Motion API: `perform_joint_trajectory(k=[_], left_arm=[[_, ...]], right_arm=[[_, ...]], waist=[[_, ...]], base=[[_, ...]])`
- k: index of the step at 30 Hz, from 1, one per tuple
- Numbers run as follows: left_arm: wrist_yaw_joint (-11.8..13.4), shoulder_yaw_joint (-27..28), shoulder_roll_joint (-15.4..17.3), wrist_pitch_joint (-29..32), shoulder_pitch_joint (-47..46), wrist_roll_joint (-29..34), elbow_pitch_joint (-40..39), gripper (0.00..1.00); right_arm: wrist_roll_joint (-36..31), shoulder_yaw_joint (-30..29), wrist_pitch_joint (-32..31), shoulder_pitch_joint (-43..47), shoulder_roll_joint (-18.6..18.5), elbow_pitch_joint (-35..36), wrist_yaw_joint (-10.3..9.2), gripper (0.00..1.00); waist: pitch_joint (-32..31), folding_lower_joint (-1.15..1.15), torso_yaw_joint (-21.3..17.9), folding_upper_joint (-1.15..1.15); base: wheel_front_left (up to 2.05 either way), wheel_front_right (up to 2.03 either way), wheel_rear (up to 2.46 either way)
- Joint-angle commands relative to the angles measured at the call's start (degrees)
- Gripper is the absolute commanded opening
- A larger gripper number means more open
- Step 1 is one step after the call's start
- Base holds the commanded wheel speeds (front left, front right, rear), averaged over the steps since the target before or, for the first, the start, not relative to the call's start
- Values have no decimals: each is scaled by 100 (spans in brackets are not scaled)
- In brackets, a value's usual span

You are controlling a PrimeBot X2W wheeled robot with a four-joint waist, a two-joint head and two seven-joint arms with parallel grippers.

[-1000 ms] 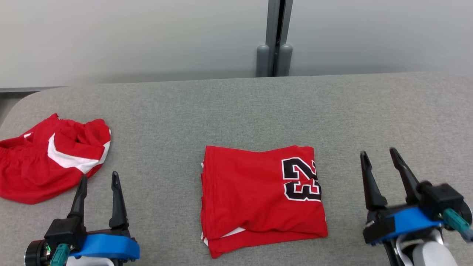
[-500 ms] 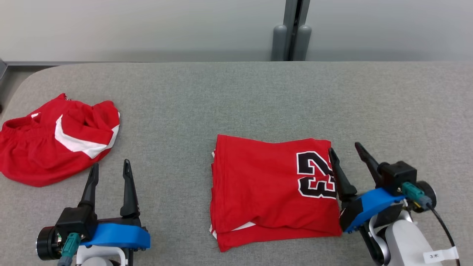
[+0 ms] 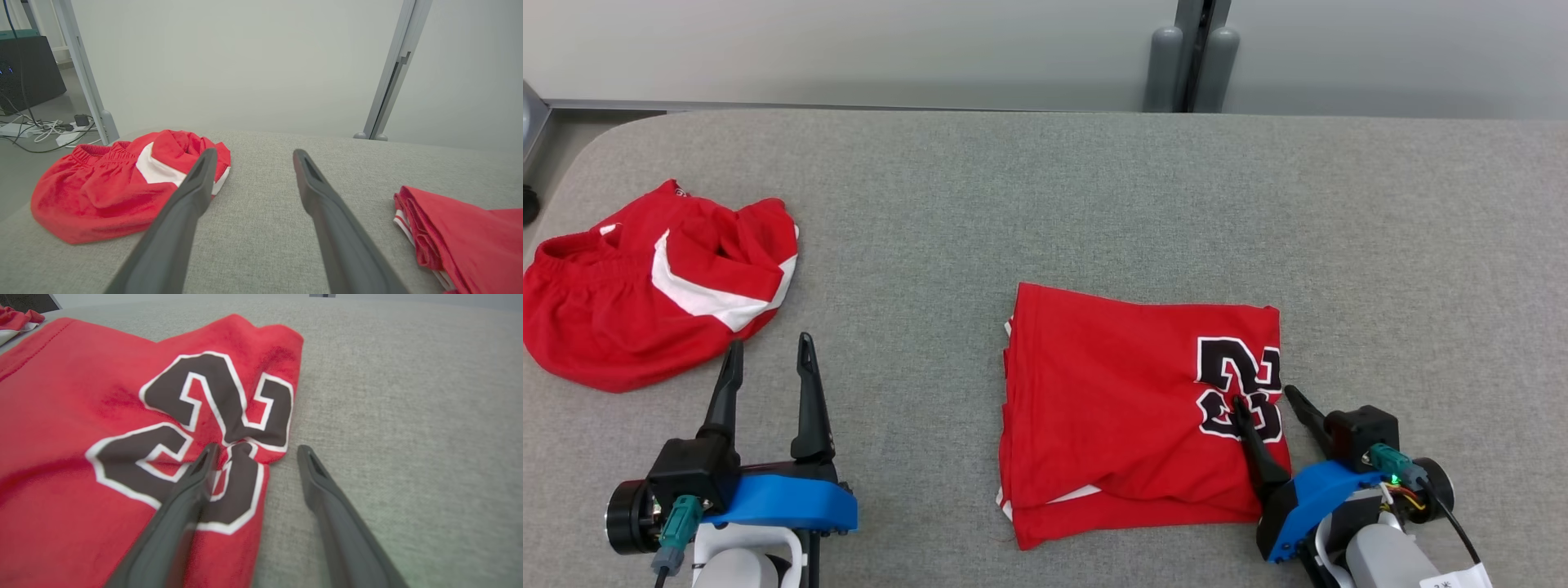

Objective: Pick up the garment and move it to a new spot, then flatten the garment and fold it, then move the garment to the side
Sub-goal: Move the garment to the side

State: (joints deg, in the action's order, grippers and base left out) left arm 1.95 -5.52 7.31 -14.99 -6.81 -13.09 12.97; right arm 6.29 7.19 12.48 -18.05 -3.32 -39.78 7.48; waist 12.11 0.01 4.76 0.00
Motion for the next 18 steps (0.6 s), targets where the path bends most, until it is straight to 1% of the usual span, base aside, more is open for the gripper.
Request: perform_joint_trajectory(k=[1, 2, 3, 5, 10, 14, 18], left_arm=[[-23, 31, -2, -28, -80, 23, 14, 100], [-29, 37, -11, -28, -78, 36, 23, 100], [-32, 41, -22, -28, -78, 42, 29, 100], [-37, 45, -53, -28, -82, 57, 38, 100], [-80, 85, -99, -28, -102, 74, 21, 100], [-133, 74, -125, -28, -240, 135, -25, 100], [-160, 72, -145, -27, -410, 202, -86, 100]], right_arm=[[54, 79, -4, -19, 25, -126, 3, 100], [80, 152, 19, -41, 40, -209, 3, 100], [124, 219, 19, -54, 47, -290, 4, 94], [206, 370, 44, -86, 59, -419, 9, 0], [353, 439, 176, -360, 24, -408, 1, 0], [301, 299, 246, -599, -245, -225, -3, 0], [293, 101, 258, -766, -576, 13, -2, 0]], waist=[[7, -1, 0, 0], [12, -1, -3, 0], [15, -1, -7, 0], [21, -1, -17, 0], [58, -1, -145, 0], [184, -1, -335, 0], [357, -1, -614, 0]], base=[[0, 0, 0], [0, 0, 0], [0, 0, 0], [0, 0, 0], [0, 0, 0], [0, 0, 0], [0, 0, 0]])
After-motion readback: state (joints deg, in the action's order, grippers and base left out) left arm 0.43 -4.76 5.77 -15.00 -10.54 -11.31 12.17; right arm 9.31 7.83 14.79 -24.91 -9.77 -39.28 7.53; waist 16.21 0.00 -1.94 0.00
